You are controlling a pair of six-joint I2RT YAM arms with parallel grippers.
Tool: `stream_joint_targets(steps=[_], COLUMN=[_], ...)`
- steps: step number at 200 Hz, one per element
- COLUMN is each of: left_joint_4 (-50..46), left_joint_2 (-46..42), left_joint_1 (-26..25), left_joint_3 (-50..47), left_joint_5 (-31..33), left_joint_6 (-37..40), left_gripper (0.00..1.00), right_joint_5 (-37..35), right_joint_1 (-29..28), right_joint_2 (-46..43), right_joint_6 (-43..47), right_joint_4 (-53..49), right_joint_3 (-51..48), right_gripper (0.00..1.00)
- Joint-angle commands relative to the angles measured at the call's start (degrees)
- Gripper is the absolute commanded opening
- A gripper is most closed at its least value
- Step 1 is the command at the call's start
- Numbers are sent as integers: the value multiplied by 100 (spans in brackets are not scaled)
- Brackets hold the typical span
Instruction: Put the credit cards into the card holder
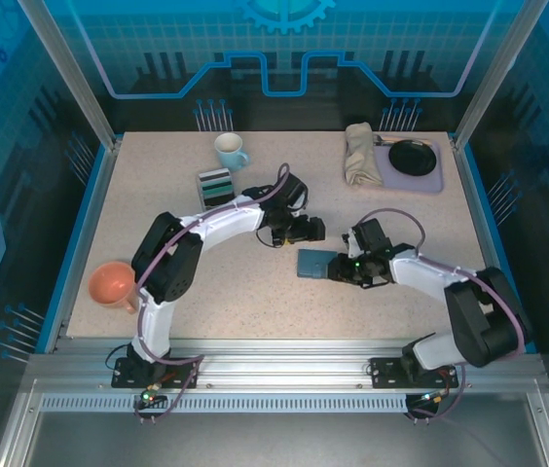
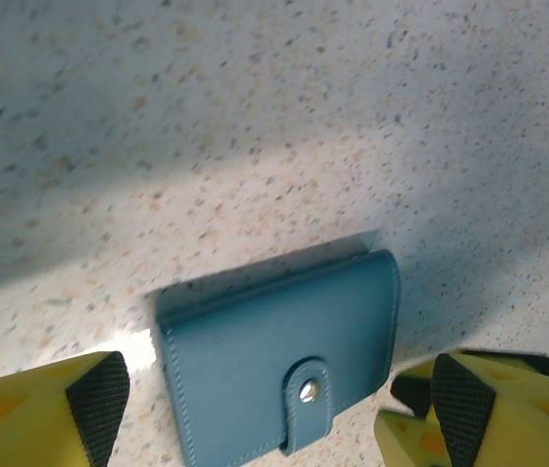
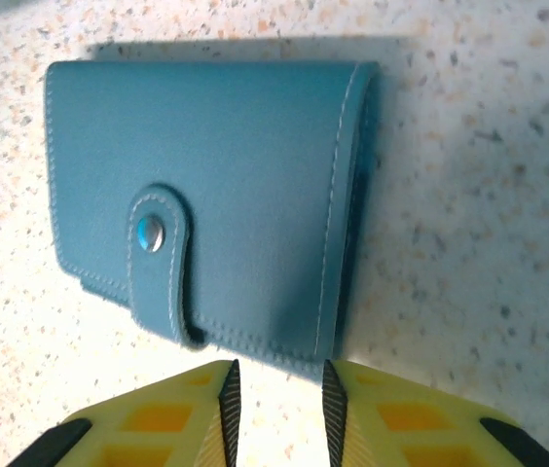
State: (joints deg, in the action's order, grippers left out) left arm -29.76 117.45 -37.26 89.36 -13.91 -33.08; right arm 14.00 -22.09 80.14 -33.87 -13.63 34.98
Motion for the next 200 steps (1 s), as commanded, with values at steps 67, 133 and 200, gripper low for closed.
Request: stream_joint_targets(steps=[67,133,200], left_joint_4=[-571,-441,1575], left_joint_2=[1148,392,-966], left_joint_1=[-57,-97,-451], left_joint_3=[1068,-98,-2337], left_joint_5=[-1079,-1237,-1601], left_joint_6=[480,639,-656], left_gripper=[81,71,56], right_joint_5=[129,14,303], right_joint_1=[-375,-248,280], right_joint_2=[-1110,-534,-284], right_joint_6=[-1307,-1316,-920], right_joint_4=[865,868,653], right_joint_3=[-1081,-675,-499], right_gripper=[28,28,31])
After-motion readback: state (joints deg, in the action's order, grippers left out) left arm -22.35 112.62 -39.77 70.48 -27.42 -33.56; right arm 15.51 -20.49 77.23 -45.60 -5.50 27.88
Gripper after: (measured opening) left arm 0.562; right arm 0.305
